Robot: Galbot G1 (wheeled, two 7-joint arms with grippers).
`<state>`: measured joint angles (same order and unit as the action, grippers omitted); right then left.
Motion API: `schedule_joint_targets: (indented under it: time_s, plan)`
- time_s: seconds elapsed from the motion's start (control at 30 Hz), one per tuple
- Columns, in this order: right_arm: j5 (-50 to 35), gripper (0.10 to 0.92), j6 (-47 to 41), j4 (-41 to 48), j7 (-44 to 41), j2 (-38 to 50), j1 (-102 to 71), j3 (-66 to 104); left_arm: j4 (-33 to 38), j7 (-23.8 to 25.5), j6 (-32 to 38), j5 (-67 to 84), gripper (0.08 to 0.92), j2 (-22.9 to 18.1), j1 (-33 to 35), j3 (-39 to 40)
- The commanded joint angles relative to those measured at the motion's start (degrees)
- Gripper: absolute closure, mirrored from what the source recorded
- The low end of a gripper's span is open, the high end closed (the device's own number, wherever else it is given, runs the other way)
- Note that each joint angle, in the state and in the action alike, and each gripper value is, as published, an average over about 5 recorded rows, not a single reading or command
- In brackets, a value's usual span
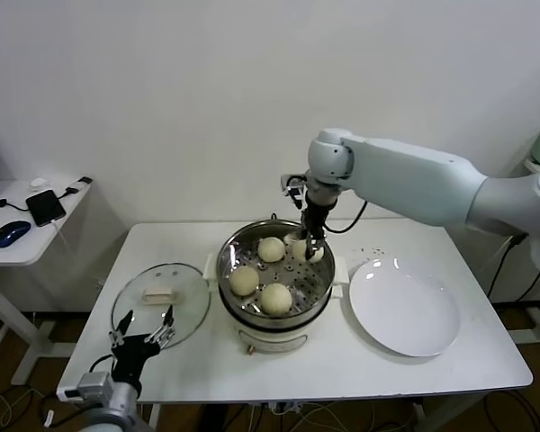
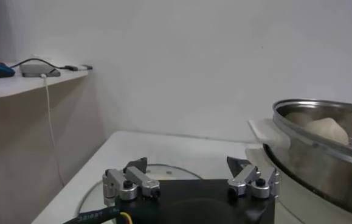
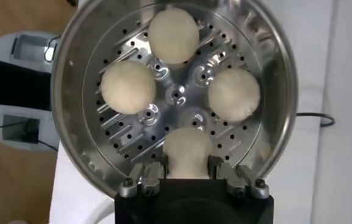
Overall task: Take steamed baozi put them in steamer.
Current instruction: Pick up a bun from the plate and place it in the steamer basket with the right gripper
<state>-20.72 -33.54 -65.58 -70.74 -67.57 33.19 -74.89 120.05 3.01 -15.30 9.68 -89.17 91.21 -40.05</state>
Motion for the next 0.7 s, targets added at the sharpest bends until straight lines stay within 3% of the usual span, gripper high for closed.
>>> schedule_joint_targets:
  time_s: [0.03, 0.43, 0.53, 0.7]
  plan:
    - [3.41, 0.557, -1.31, 0.71, 3.26, -2.46, -3.98, -1.34, -0.19, -0.05, 0.03, -0.11, 0.177, -0.01, -0.09, 0.02]
    - [4.62, 0.551, -1.89, 1.31, 5.40, -2.61, -6.98, 0.73, -0.70, -0.10, 0.24, -0.47, 0.177, -0.26, -0.10, 0.34]
    - [4.81, 0.512, -1.86, 1.36, 5.77, -2.50, -7.22, 1.29, -0.92, -0.13, 0.31, -0.55, 0.177, -0.30, -0.12, 0.30]
    - [4.80, 0.373, -1.96, 0.78, 6.14, -1.12, -6.86, 3.39, -0.59, -0.21, 0.27, -0.52, 0.177, -0.46, -0.03, 0.09]
